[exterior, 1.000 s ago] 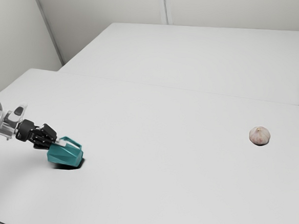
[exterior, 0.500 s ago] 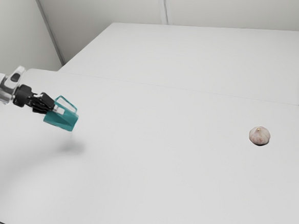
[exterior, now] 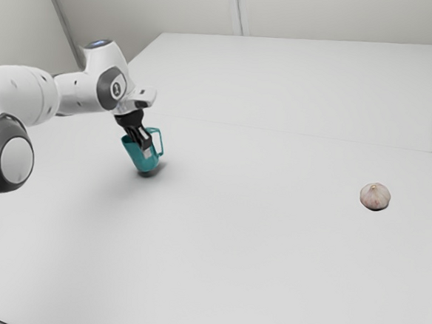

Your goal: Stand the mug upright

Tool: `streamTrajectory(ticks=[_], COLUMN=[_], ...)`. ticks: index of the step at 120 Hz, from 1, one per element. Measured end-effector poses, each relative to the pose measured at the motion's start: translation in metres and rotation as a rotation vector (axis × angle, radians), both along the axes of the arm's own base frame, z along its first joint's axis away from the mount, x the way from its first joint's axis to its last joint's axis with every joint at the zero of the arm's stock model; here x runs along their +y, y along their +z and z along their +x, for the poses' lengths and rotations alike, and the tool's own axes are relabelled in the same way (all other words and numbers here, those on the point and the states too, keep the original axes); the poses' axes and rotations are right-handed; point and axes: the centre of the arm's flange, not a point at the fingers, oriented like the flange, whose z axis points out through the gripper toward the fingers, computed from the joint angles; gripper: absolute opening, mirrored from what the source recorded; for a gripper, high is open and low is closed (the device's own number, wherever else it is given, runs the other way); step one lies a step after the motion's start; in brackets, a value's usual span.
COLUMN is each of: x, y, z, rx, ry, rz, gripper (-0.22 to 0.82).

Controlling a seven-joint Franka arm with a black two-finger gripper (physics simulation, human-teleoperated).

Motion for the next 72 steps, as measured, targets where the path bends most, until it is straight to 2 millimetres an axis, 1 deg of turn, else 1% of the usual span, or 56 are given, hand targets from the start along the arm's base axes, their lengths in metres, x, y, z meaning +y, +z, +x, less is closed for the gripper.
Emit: streamTrajectory(ticks=[8, 11, 19, 33, 41, 50, 55, 59, 72], x=[0.000, 0.000, 0.000, 0.001, 0.001, 0.002, 0.002, 0.002, 0.000], y=[-0.006, -0.010, -0.015, -0.015, -0.013, -0.007, 0.002, 0.015, 0.074], z=[0.001, 0.000, -0.002, -0.002, -0.002, -0.002, -0.001, -0.001, -0.008], rx=[-0.006, -0.002, 0.001, -0.004, -0.008, -0.016, -0.027, -0.038, -0.076], ry=[0.023, 0.032, 0.055, 0.092, 0.110, 0.127, 0.136, 0.142, 0.155], rz=[0.013, 0.015, 0.015, 0.015, 0.015, 0.015, 0.016, 0.015, 0.012], gripper=[-0.18, -0.15, -0.01, 0.24, 0.34, 0.42, 0.45, 0.47, 0.53])
